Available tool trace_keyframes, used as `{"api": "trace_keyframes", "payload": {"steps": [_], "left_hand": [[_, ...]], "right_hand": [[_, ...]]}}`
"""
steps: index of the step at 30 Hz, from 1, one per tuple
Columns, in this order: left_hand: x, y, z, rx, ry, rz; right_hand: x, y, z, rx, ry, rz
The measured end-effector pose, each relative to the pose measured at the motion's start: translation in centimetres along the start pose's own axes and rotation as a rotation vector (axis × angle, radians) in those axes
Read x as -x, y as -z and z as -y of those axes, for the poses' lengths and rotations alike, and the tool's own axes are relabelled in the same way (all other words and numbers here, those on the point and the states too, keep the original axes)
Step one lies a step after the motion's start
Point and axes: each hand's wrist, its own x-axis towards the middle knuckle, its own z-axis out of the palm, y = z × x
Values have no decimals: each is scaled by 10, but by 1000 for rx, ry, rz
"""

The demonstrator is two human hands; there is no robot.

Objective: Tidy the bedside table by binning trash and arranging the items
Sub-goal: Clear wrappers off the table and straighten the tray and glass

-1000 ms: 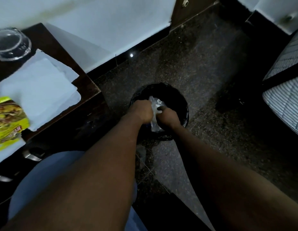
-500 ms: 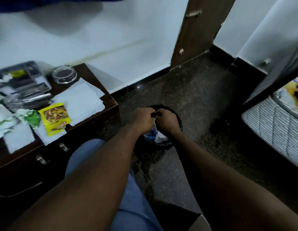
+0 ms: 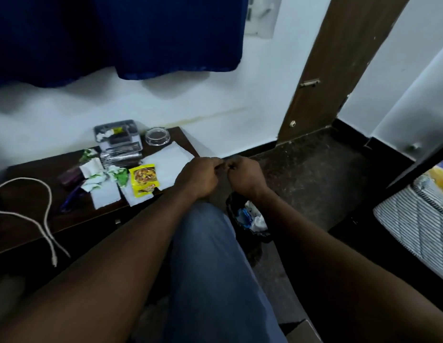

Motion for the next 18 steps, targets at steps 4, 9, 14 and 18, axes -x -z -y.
{"api": "trace_keyframes", "payload": {"steps": [4,9,14,18], "left_hand": [[25,33,22,-37,34,-56],[46,58,69,-117,122,-86],[84,83,132,-166,145,-64],[104,96,181,-208,202,-41]], "right_hand": [[-4,-19,39,-2,64,57],[-9,-54,85,-20,160,100],[-10,-100,126,-3,309,248],[-12,-140,153,-17,417,326]]}}
